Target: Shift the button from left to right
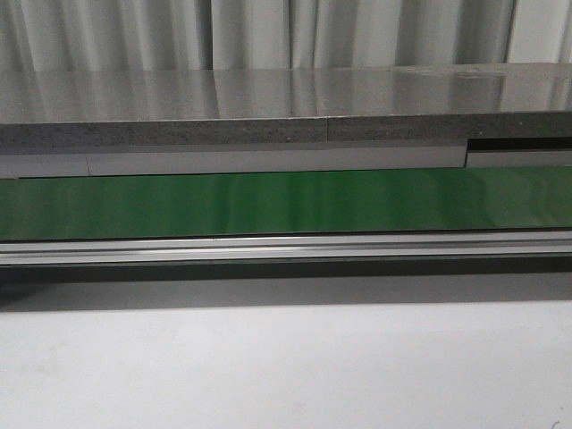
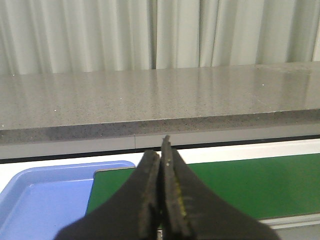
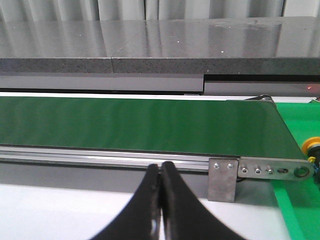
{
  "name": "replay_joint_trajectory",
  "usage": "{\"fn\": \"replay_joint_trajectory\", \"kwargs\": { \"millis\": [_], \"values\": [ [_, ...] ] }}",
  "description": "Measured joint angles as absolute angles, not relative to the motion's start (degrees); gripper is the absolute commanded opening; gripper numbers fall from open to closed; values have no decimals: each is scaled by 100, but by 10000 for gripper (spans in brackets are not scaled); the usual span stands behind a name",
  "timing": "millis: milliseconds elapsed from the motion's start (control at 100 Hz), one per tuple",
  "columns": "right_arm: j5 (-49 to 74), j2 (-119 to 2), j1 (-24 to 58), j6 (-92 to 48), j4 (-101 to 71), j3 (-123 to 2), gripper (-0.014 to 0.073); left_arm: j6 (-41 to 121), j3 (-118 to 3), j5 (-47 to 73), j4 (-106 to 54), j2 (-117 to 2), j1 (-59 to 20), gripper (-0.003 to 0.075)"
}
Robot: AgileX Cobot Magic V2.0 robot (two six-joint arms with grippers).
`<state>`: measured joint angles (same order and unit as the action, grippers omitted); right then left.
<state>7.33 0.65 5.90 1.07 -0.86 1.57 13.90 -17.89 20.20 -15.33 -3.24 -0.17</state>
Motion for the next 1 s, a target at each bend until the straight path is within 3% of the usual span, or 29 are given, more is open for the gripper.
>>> {"fn": "replay_joint_trajectory", "kwargs": {
  "millis": [1000],
  "values": [
    [733,65,590,117,-86,157,-67,1330,-1468,1529,-1212,-195,-17,-20]
  ]
}}
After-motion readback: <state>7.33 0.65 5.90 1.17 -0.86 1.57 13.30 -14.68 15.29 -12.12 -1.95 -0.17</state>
